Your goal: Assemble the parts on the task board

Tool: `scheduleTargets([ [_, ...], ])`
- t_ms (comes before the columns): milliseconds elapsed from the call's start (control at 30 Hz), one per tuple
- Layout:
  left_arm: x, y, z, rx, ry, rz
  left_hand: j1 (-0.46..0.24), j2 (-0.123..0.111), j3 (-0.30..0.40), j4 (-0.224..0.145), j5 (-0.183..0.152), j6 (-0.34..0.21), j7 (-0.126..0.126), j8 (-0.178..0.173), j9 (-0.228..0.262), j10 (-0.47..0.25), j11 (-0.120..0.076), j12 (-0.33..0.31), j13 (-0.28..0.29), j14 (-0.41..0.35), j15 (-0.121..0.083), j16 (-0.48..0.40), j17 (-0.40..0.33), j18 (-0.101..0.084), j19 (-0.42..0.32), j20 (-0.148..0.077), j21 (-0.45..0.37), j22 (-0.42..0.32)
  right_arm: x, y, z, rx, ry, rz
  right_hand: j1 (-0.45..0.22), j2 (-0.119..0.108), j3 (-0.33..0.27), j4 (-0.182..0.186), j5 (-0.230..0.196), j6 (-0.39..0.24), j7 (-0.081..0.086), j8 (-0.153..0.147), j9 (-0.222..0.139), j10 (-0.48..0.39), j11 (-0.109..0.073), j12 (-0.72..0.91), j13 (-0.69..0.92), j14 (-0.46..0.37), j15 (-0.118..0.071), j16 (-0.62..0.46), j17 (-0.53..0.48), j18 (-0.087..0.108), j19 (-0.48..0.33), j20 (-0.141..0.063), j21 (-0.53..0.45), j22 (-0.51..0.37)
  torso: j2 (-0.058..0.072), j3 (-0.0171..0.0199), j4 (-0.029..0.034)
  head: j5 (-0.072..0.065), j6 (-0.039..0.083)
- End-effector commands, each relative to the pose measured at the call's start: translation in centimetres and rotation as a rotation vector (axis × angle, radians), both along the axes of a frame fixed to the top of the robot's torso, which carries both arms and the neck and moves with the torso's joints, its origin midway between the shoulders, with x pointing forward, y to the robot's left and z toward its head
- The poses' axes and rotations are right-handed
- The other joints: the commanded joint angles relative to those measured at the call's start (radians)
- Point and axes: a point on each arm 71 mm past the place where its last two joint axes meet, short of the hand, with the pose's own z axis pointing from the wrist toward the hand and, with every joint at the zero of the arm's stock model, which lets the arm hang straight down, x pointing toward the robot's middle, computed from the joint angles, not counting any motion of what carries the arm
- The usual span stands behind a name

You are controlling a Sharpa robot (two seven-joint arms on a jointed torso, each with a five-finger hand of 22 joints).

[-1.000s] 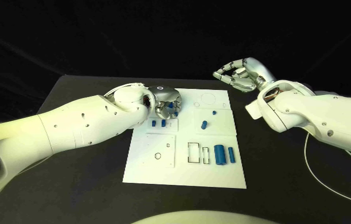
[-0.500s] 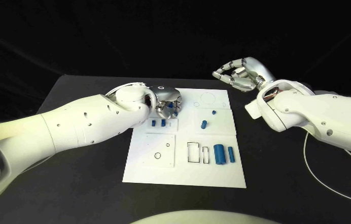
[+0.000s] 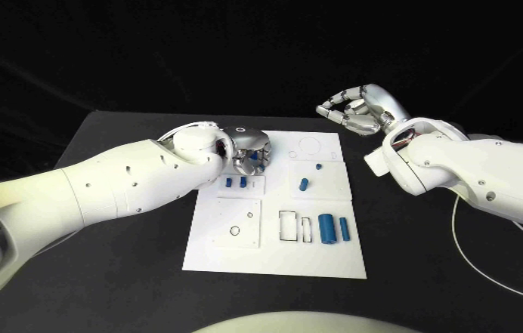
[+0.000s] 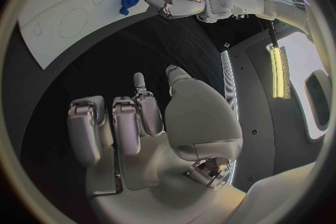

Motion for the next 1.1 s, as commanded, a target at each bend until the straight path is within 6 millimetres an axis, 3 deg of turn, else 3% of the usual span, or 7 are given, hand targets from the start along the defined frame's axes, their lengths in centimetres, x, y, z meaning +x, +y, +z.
scheduleTargets([
  [33, -0.2, 0.1, -0.6, 0.025, 0.023, 0.0, 0.002, 0.015, 0.011, -0.006, -0.006, 0.015, 0.001, -0.004, 0.003, 0.014, -0.002, -0.01, -0.002, 0.011, -0.003, 0.007, 0.004, -0.015, 0.013, 0.001, 0.012, 0.013, -0.1, 0.1, 0.0, -0.003, -0.003, 0.013, 0.008, 0.001, -0.005, -0.001, 0.006, -0.005, 0.002, 0.005, -0.001, -0.005, -0.001, -0.003, 0.12, 0.096, -0.01, -0.004, 0.235, -0.009, 0.095, -0.009, -0.003, 0.252, 0.0, -0.0001, -0.0006, -0.001, 0.0],
  [600, -0.5, 0.5, 0.4, -0.066, -0.016, 0.013, -0.005, 0.014, 0.026, -0.026, -0.009, 0.023, 0.007, -0.021, 0.003, 0.035, 0.002, -0.045, -0.008, 0.021, -0.001, 0.011, -0.002, -0.018, 0.022, 0.001, 0.027, 0.031, 0.0, 0.0, 0.0, -0.004, -0.007, 0.008, 0.008, 0.001, -0.005, -0.001, 0.006, -0.005, 0.002, 0.005, -0.001, -0.005, -0.001, -0.003, 0.12, 0.096, -0.01, -0.004, 0.235, -0.009, 0.095, -0.009, -0.003, 0.252, -0.002, -0.0013, 0.0006, -0.002, 0.006],
  [933, -1.0, 1.9, 2.7, -0.16, -0.017, 0.043, -0.017, 0.009, 0.022, -0.024, -0.01, 0.028, 0.008, -0.025, 0.004, 0.042, 0.002, -0.054, -0.008, 0.022, 0.0, 0.011, -0.007, -0.019, 0.024, 0.001, 0.031, 0.037, 0.0, -0.2, 0.0, -0.005, -0.009, 0.003, 0.007, 0.003, -0.007, -0.001, 0.007, -0.001, 0.001, 0.008, 0.0, -0.004, -0.002, -0.002, 0.121, 0.096, -0.01, -0.004, 0.234, -0.009, 0.095, -0.01, -0.002, 0.252, -0.004, -0.0007, 0.004, 0.0, 0.006],
  [1100, -1.3, 3.0, 3.3, -0.166, -0.007, 0.06, -0.02, 0.008, 0.021, -0.024, -0.01, 0.03, 0.007, -0.026, 0.005, 0.045, 0.001, -0.056, -0.008, 0.021, 0.0, 0.009, -0.011, -0.019, 0.026, 0.001, 0.032, 0.039, 0.0, -0.3, 0.0, -0.005, -0.008, 0.003, 0.007, 0.003, -0.007, -0.001, 0.007, -0.001, 0.001, 0.008, 0.0, -0.004, -0.002, -0.002, 0.121, 0.096, -0.01, -0.004, 0.234, -0.009, 0.095, -0.01, -0.002, 0.252, -0.004, 0.0002, 0.0025, 0.003, 0.008],
])
